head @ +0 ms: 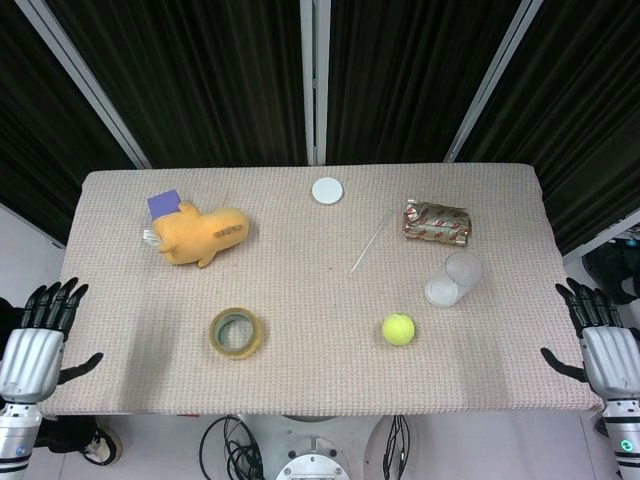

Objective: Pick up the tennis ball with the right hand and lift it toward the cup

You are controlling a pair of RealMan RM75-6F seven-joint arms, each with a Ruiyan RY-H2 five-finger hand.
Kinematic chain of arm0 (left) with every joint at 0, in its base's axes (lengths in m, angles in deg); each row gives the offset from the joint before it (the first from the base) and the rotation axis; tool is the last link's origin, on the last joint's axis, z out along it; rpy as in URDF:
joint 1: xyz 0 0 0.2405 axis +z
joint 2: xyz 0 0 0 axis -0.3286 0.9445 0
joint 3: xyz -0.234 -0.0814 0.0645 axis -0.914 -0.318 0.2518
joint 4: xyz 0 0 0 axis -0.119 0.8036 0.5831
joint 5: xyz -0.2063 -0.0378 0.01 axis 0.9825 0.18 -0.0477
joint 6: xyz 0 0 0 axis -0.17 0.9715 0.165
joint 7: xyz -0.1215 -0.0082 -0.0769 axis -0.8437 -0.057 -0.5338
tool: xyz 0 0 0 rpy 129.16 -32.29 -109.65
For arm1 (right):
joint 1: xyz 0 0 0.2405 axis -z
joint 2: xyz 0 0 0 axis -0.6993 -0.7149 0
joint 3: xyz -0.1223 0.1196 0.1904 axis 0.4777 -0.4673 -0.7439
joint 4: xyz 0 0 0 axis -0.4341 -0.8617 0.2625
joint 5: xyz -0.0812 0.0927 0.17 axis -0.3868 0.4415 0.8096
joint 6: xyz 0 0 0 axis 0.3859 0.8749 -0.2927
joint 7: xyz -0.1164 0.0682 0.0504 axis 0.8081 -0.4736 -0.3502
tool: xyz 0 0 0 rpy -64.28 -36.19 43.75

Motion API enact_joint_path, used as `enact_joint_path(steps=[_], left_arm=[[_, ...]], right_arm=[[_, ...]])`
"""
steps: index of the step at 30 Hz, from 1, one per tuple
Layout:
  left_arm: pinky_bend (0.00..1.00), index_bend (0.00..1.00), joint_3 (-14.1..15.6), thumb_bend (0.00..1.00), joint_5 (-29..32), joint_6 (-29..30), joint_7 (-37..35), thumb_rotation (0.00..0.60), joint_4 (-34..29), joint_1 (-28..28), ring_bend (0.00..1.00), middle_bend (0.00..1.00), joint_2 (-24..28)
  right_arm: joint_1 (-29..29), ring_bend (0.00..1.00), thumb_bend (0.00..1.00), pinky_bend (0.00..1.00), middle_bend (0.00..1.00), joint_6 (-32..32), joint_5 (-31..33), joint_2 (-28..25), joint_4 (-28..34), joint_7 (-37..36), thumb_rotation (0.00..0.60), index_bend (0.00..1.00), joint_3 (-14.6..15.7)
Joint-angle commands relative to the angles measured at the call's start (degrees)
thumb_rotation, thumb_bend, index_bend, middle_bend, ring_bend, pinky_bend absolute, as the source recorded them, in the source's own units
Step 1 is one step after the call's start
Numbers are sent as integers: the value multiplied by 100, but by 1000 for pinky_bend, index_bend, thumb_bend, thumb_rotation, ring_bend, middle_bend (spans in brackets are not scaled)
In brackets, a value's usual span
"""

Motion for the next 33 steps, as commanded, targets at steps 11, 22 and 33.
enact_joint_path(steps=[11,22,33], left_arm=[[0,35,75,58,-75,-13,52,600,-13,33,0,0,1],[0,35,63,58,-57,-71,73,600,-30,11,0,0,-39],[0,35,75,57,-25,-28,-108,600,91,58,0,0,-48]], right_arm=[[-2,0,137,0,0,59,-205,11,9,-48,600,0,67],[-468,0,137,0,0,-330,-1154,141,461,580,600,0,279],[-1102,0,138,0,0,-1415,-1170,775,772,1873,600,0,244]])
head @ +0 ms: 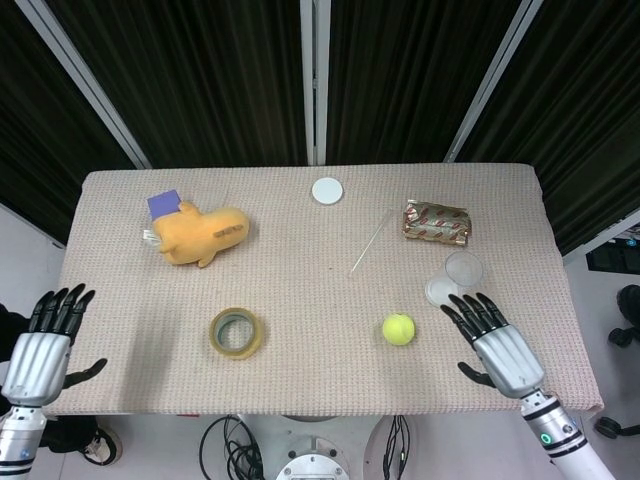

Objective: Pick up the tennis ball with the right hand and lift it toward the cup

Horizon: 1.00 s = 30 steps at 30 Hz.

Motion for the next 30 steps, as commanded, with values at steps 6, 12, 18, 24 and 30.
enact_joint_path(steps=[6,12,18,24,30], left_arm=[[0,35,36,58,-6,42,-169,600,119,52,0,0,-3],[0,35,36,58,-27,38,-205,600,135,45,0,0,3],[0,35,24,58,-33,57,-213,600,117,49,0,0,9],[0,36,19,58,-23,50,-201,600,111,50,0,0,12],[0,36,17,58,-47,63,-187,600,80,49,0,0,38]], right_arm=[[-521,0,139,0,0,-921,556,533,14,632,600,0,-159],[-765,0,168,0,0,-1215,817,789,-111,696,600,0,-246],[-965,0,175,37,0,-1470,996,953,-263,681,600,0,-239],[-1090,0,176,97,0,-1692,1305,1094,-368,913,600,0,-224],[-1190,0,176,241,0,-1838,1573,1237,-490,1194,600,0,-198]])
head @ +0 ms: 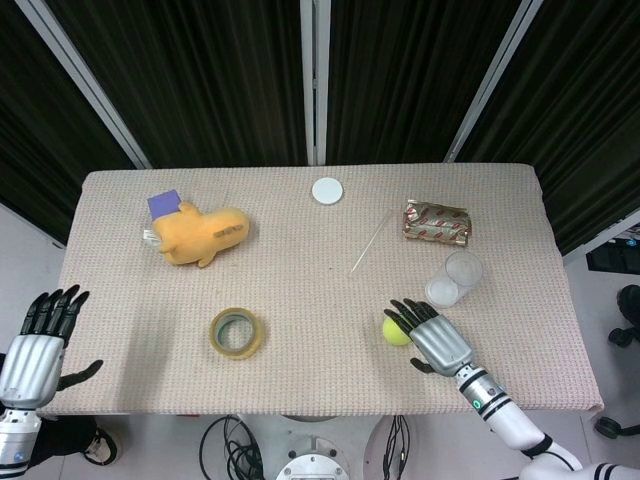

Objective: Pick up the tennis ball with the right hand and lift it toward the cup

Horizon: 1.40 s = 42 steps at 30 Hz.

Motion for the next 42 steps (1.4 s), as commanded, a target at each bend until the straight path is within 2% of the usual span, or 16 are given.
enact_joint_path(steps=[1,5,10,15,21,25,27,35,38,42], left_arm=[[0,36,4,58,-2,-4,2,600,-4,1,0,0,4],[0,35,8,58,15,-10,-13,600,7,9,0,0,-3],[0,36,5,58,4,8,-25,600,16,15,0,0,-2],[0,35,8,58,6,-15,-29,600,5,7,0,0,8],[0,35,-3,58,14,-2,-31,600,-20,13,0,0,28],[0,36,-5,58,20,-20,-34,600,-15,5,0,0,26],[0,36,-9,58,19,-14,-38,600,-14,5,0,0,27],[0,36,-6,58,26,-2,-69,600,-57,20,0,0,64],[0,36,3,58,27,-2,-68,600,-90,29,0,0,85],[0,36,4,58,-8,34,-9,600,-110,40,0,0,84]], right_arm=[[-58,0,176,276,0,-63,108,84,-62,121,600,0,22],[-78,18,180,390,22,63,65,216,-187,83,600,0,32],[-90,157,214,536,111,146,83,336,-315,100,600,34,53],[-137,288,289,666,194,255,49,504,-424,27,600,203,20],[-187,438,328,761,400,309,43,581,-538,63,600,426,27],[-176,502,359,798,496,418,-7,624,-628,34,600,576,50],[-157,526,376,808,520,540,-95,606,-618,-55,600,609,61],[5,550,367,813,561,1699,-906,203,-165,-901,600,641,-65],[99,560,374,822,575,2320,-1195,28,29,-1297,600,648,-234],[213,568,442,828,581,3032,-1302,-169,134,-1656,600,657,-589]])
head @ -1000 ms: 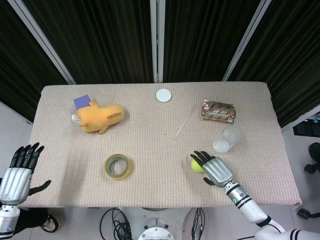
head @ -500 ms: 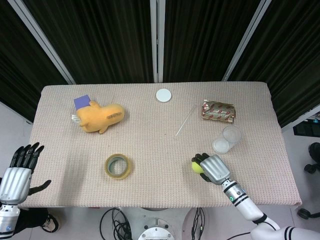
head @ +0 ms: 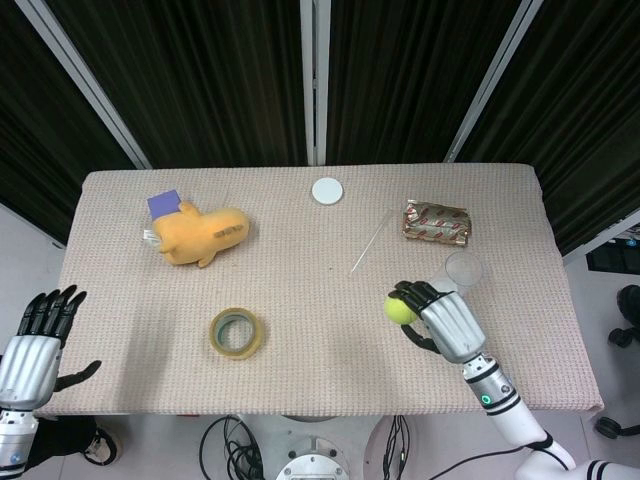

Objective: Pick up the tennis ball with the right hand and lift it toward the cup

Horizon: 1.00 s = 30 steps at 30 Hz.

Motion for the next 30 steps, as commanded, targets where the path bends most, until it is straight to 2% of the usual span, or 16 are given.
enact_joint_path(steps=[1,5,8,15,22,26,30], left_arm=[[0,36,1,58,-17,12,24,600,-10,4,0,0,-2],[0,35,4,58,-30,1,55,600,-17,-2,0,0,-6],[0,36,8,58,-16,-24,55,600,-9,-7,0,0,-8],[0,36,6,58,33,-109,62,600,9,-32,0,0,-12],[0,35,-6,58,64,-161,135,600,-27,-59,0,0,-9],[0,36,-13,58,76,-172,178,600,-56,-64,0,0,-6],[0,36,-20,58,77,-180,207,600,-76,-75,0,0,-6]], right_arm=[[159,569,444,829,582,620,-120,-305,208,-384,600,658,-395],[246,568,445,829,582,681,303,-604,251,-385,600,659,-659],[309,567,442,829,582,618,584,-750,89,-490,600,658,-727],[414,564,413,829,573,247,1002,-823,-562,-803,600,652,-583],[407,560,382,823,548,30,1027,-664,-1028,-1098,600,622,-435],[364,478,374,742,505,-51,956,-595,-1195,-1169,600,572,-373],[325,374,365,678,408,-63,861,-552,-1256,-1253,600,446,-339]])
